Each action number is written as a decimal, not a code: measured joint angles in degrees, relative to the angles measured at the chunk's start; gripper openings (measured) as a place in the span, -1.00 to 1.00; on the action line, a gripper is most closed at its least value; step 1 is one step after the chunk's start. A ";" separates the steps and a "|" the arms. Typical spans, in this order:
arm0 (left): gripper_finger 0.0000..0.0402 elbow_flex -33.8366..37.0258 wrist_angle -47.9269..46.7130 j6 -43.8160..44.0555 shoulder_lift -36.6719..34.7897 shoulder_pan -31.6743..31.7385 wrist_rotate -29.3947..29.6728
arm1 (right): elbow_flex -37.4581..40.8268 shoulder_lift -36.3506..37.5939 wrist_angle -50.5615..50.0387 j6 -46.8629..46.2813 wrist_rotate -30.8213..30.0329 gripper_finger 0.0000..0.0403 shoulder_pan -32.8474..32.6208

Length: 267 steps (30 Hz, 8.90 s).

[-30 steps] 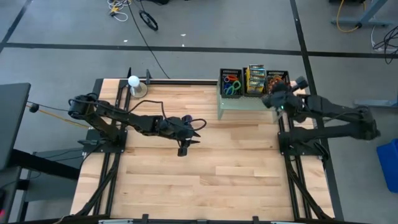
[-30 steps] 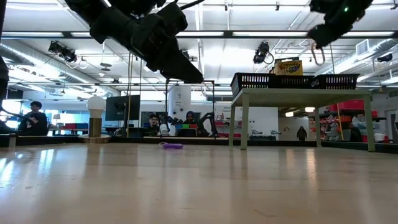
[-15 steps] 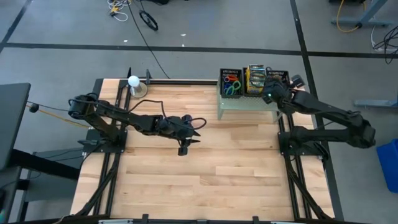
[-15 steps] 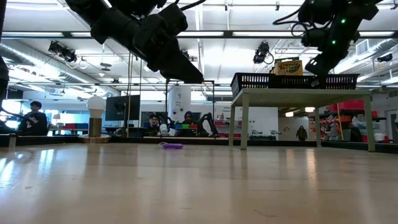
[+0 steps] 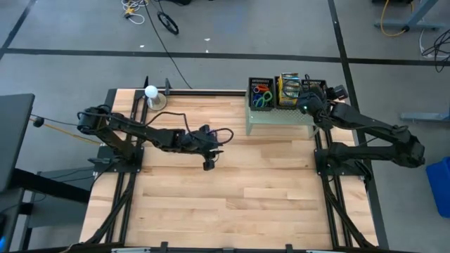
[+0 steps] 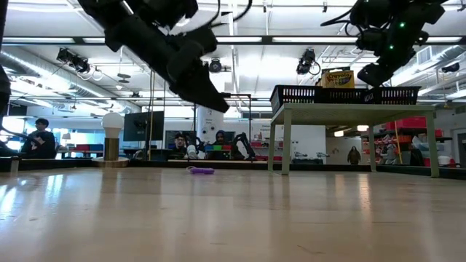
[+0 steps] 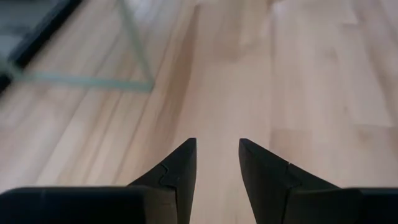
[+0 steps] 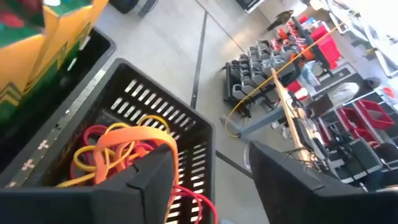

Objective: Pick & Place Office Desk Supplies
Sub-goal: Put the orange rubber band into the right black basket on the shelf, then put the purple spring keychain into the left black basket on the shelf, then return to Home Position

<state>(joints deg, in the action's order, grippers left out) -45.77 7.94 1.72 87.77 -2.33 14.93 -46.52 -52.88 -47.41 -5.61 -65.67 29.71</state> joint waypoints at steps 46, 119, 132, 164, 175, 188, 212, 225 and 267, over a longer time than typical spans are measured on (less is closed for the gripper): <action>-0.36 -0.03 -8.56 12.78 0.02 10.65 -9.55 | -22.45 -13.27 -28.39 -24.91 31.96 0.31 19.71; -0.93 -8.68 -8.02 10.19 -3.48 9.74 4.86 | 18.04 -20.00 27.32 -52.59 6.34 -0.97 -70.72; -0.93 -30.74 -2.75 1.67 8.55 14.02 11.68 | 19.85 -20.00 31.16 -50.56 6.30 -0.97 -69.90; -0.32 -50.76 -10.54 -2.01 25.45 20.14 2.20 | 19.85 -20.00 31.75 -48.94 6.34 -0.97 -69.64; -0.55 -50.65 -33.80 -9.67 17.84 16.20 4.59 | 19.85 -20.00 31.56 -44.20 6.45 -0.97 -69.43; -0.97 -50.67 -34.32 -13.50 17.12 10.85 -3.44 | 19.83 -20.00 38.83 -23.56 19.45 -0.99 -57.03; -0.94 8.40 17.93 -11.38 -14.46 10.95 -15.58 | 41.17 4.66 69.42 2.52 45.35 -1.00 -46.88; -0.94 26.90 25.81 -5.30 -29.52 12.92 -25.52 | 46.01 22.81 64.60 6.51 55.56 -1.00 -40.61; -0.94 45.37 3.43 -3.72 -87.79 12.91 -19.94 | 45.86 52.78 49.92 13.35 48.11 -1.00 -38.60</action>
<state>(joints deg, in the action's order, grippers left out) -0.40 11.37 -2.00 -0.02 10.58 -5.00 -0.66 -0.10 2.51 7.74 -17.56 -8.89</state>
